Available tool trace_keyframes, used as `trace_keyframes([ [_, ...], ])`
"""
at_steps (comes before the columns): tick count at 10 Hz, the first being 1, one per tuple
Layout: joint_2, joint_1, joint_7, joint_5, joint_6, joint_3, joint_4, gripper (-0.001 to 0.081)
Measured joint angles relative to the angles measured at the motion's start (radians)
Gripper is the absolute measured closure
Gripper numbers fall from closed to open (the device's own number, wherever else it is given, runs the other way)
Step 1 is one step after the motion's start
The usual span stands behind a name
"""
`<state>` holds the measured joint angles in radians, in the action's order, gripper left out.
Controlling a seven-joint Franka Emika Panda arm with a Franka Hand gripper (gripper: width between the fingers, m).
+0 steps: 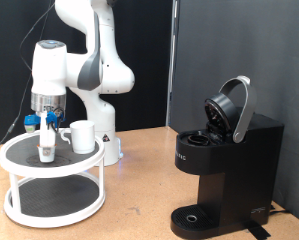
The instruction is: Make a cup of coffee with the keurig machine
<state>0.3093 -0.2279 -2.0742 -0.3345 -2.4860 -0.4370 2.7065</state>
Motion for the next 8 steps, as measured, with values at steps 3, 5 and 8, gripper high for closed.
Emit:
trace_keyframes([
  [3, 0.013, 0.000, 0.034, 0.046, 0.060, 0.000, -0.030, 0.0440],
  [5, 0.033, 0.001, 0.051, 0.066, 0.114, 0.000, -0.057, 0.0440],
  [8, 0.057, 0.001, 0.061, 0.069, 0.164, 0.003, -0.076, 0.0439],
])
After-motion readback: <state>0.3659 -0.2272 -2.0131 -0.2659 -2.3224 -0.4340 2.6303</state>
